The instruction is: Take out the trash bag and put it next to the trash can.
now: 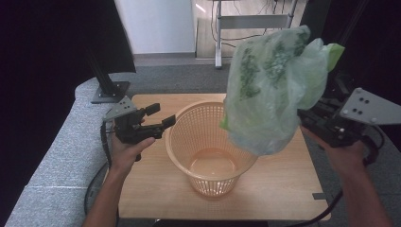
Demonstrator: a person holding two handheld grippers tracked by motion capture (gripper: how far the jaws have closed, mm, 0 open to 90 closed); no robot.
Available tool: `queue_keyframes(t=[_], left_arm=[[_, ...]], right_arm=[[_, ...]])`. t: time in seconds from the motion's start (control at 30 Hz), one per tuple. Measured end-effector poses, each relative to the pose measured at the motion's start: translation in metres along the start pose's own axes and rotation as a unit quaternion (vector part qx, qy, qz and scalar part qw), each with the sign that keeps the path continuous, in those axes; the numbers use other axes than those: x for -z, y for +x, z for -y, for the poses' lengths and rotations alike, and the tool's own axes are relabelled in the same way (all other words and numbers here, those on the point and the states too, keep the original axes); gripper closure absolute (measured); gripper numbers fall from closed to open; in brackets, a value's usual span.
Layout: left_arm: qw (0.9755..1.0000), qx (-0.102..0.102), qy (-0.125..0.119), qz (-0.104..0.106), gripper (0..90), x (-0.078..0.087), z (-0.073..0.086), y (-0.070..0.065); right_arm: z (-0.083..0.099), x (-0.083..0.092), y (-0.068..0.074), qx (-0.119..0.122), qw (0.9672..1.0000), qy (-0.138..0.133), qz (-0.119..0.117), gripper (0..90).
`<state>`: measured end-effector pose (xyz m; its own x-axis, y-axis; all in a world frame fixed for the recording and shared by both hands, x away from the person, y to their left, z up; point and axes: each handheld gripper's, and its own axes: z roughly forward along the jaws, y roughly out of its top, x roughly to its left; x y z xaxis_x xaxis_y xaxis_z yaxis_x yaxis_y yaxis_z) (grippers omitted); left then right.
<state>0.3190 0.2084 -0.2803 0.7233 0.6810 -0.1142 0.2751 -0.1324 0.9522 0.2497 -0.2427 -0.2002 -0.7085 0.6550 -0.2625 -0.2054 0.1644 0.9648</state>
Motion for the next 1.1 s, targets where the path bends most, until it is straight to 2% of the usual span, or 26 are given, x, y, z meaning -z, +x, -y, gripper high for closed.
queue_keyframes(t=[0.17, 0.33, 0.43, 0.63, 0.73, 0.9, 1.0, 1.03, 1.1], left_arm=[[1.0, 0.005, 0.002, 0.0, 25.0, 0.001, 0.006, 0.005], [0.9999, 0.01, 0.005, -0.002, 25.0, 0.004, 0.012, 0.009], [0.9999, 0.011, 0.007, -0.005, 25.0, 0.007, 0.014, 0.01], [0.9999, 0.011, 0.01, -0.009, 25.0, 0.012, 0.016, 0.011], [0.9998, 0.01, 0.01, -0.01, 25.0, 0.012, 0.017, 0.011], [0.9997, 0.013, 0.015, -0.014, 24.9, 0.012, 0.021, 0.013], [0.9996, 0.013, 0.019, -0.014, 24.9, 0.012, 0.024, 0.014], [0.9996, 0.012, 0.02, -0.014, 24.9, 0.012, 0.026, 0.014], [0.9995, 0.013, 0.023, -0.014, 24.9, 0.013, 0.028, 0.014]], right_arm=[[-0.005, 0.017, -0.011, 0.006, 0.9996, 0.01, 0.026, 88.2], [0.001, 0.022, -0.016, 0.009, 0.9989, 0.031, 0.035, 88.2], [0.017, 0.025, -0.02, 0.002, 0.9982, 0.045, 0.041, 88.2], [0.063, 0.025, -0.028, -0.034, 0.9959, 0.071, 0.045, 88.2], [0.083, 0.026, -0.03, -0.049, 0.9948, 0.076, 0.047, 88.2], [0.105, 0.03, -0.034, -0.068, 0.9927, 0.084, 0.053, 88.2], [0.126, 0.033, -0.036, -0.079, 0.9902, 0.099, 0.059, 88.2], [0.126, 0.033, -0.036, -0.079, 0.9902, 0.099, 0.059, 88.2], [0.137, 0.035, -0.036, -0.089, 0.9888, 0.105, 0.058, 88.2]])
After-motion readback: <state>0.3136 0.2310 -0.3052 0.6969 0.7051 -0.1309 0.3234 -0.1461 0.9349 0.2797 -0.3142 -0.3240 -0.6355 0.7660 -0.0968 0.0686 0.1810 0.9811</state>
